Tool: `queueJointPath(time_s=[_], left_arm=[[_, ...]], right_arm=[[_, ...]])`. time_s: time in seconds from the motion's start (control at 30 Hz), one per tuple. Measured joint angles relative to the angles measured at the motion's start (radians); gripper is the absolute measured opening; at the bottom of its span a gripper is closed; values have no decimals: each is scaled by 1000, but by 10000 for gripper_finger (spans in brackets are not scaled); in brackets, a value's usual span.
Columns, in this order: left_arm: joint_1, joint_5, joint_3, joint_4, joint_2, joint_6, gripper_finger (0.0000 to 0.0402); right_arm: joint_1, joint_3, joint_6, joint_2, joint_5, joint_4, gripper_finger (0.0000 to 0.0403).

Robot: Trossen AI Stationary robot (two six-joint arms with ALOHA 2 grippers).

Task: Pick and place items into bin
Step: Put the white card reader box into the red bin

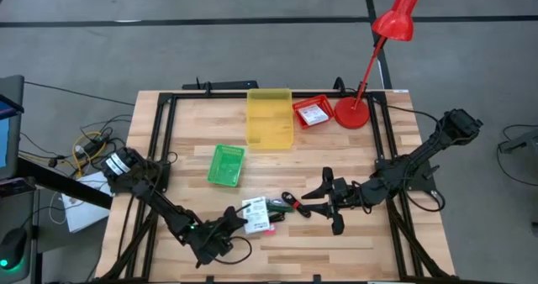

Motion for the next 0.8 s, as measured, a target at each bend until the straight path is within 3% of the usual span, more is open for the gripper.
queueJointPath(time_s=[0.27, 0.43, 0.67, 0.8], left_arm=[[-21, -86, 0, 15, 0, 20, 16], [-33, -174, 0, 72, 0, 117, 17], [-33, -231, 0, 245, 0, 311, 16], [-26, -251, 0, 352, 0, 435, 18]], right_arm=[[-2, 0, 0, 0, 0, 0, 120], [-3, 0, 8, 0, 20, -4, 120], [-43, 0, 187, 0, 76, -30, 120], [-85, 0, 422, 0, 72, -74, 120]])
